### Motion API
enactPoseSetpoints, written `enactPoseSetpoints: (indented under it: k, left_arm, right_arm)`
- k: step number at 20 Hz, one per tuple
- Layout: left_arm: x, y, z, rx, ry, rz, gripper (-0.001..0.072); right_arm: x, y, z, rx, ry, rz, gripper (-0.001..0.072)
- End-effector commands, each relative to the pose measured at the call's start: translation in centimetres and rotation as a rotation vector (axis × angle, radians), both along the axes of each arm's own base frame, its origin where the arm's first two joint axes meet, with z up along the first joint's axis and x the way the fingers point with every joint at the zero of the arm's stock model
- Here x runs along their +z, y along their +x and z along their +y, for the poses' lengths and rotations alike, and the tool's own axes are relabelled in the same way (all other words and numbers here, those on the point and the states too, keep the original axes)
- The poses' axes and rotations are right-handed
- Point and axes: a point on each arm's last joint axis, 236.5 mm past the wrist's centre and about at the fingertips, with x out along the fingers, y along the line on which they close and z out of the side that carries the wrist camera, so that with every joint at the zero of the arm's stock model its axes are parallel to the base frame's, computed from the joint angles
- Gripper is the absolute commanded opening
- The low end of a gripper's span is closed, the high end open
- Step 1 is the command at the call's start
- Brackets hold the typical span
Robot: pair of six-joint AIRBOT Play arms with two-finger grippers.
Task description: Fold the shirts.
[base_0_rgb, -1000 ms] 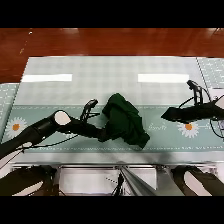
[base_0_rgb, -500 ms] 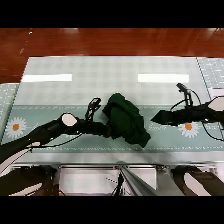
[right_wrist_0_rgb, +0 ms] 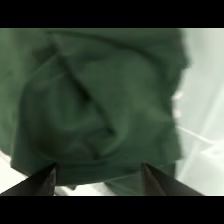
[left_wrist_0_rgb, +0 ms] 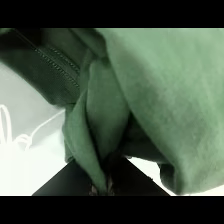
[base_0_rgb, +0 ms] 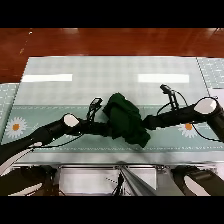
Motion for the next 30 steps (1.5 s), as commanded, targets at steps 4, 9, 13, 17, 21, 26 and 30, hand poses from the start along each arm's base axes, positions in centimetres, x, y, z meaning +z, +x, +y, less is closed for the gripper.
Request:
enactPoseSetpoints:
  k: [4, 9, 13, 17, 21, 26, 30]
  left_arm:
    - [0.1, -1.0, -0.2, -0.032, -0.011, 0.029, 0.0026]
    - [0.2, -1.3, -0.3, -0.04, -0.014, 0.037, 0.0026]
    - [0.2, -1.3, -0.3, -0.04, -0.014, 0.036, 0.0026]
    - [0.2, -1.3, -0.3, -0.04, -0.014, 0.036, 0.0027]
    - [0.2, -1.3, -0.3, -0.038, -0.014, 0.039, 0.0027]
    - [0.2, -1.2, -0.3, -0.036, -0.014, 0.039, 0.0027]
    - [1.0, -1.1, -0.6, -0.044, -0.032, 0.03, 0.0026]
  right_arm:
    - [0.4, -0.8, 4.0, 0.125, 0.012, -0.106, 0.0594]
    - [2.2, -1.4, 4.5, 0.158, 0.045, -0.137, 0.0593]
    - [6.1, -1.8, 4.5, 0.167, 0.079, -0.246, 0.0592]
    - [4.8, -1.4, 3.1, 0.175, -0.002, -0.252, 0.0592]
    - [1.7, 0.1, 2.8, 0.157, -0.051, -0.198, 0.0588]
    - [-0.8, 0.1, 4.9, 0.195, -0.02, -0.139, 0.0516]
    - [-0.8, 1.5, 5.4, 0.175, -0.032, -0.202, 0.0031]
